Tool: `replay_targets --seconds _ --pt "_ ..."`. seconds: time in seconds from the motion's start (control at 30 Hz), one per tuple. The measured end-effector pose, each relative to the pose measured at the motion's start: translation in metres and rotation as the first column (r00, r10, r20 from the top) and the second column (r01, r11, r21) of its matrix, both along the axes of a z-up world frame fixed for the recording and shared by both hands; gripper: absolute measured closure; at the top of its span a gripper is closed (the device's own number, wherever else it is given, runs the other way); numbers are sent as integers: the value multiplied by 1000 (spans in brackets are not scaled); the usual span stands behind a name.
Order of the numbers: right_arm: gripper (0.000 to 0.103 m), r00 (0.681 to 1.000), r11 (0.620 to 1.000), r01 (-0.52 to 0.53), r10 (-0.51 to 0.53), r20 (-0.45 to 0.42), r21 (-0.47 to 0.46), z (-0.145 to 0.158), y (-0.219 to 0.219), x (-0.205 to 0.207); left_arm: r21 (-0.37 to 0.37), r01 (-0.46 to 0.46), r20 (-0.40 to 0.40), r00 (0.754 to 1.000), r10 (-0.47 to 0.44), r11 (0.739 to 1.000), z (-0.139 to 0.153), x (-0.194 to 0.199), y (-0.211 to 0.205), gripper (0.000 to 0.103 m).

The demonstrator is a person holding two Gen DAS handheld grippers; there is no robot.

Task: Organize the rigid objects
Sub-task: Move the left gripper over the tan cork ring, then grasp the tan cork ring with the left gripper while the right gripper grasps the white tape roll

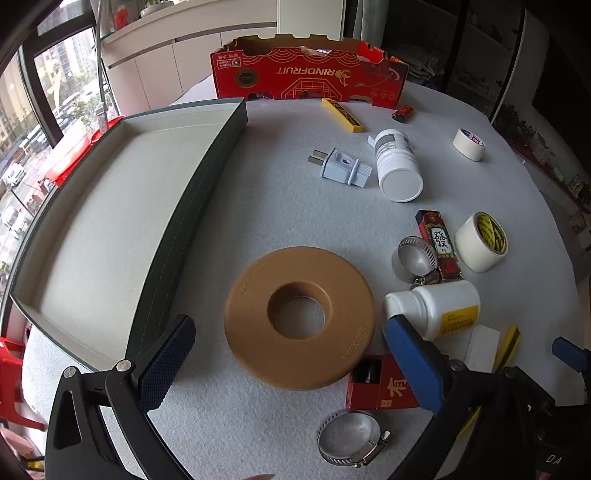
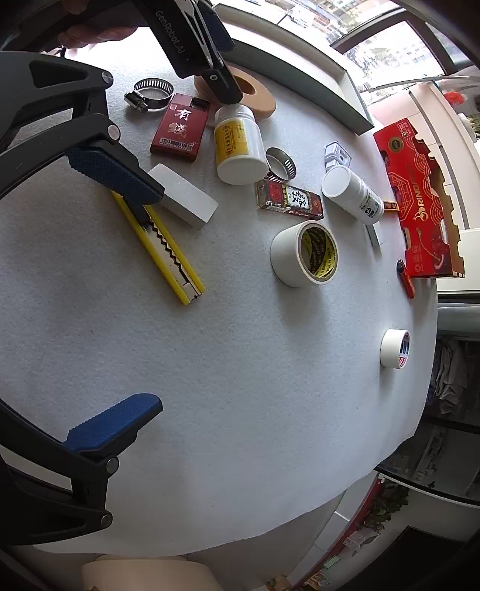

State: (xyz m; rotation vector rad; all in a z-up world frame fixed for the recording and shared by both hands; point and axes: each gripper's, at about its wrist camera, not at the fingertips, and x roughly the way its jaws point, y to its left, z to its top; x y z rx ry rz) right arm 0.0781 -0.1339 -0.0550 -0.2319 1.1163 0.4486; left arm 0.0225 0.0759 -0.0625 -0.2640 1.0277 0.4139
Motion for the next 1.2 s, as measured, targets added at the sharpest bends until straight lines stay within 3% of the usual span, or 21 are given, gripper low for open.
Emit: replay_targets --seconds 0.37,0.67,0.83,0.97,1.2 --pt "0 1000 1000 2 -2 14 -15 4 14 35 -6 -27 -52 998 27 1000 -17 23 6 0" --pt "0 999 998 -42 42 -6 -49 -7 60 81 -6 -27 -48 999 27 1000 -18 35 3 0" --pt "0 996 999 13 -10 -84 42 -15 61 108 1 -16 -31 999 16 1000 -18 37 3 0" --pt "0 999 998 -18 16 -45 -60 -18 72 112 7 -4 -16 1000 4 1000 -19 37 3 0" --pt "0 1000 999 -24 24 -6 -36 -19 67 105 9 -6 -7 1000 6 1000 -19 36 3 0"
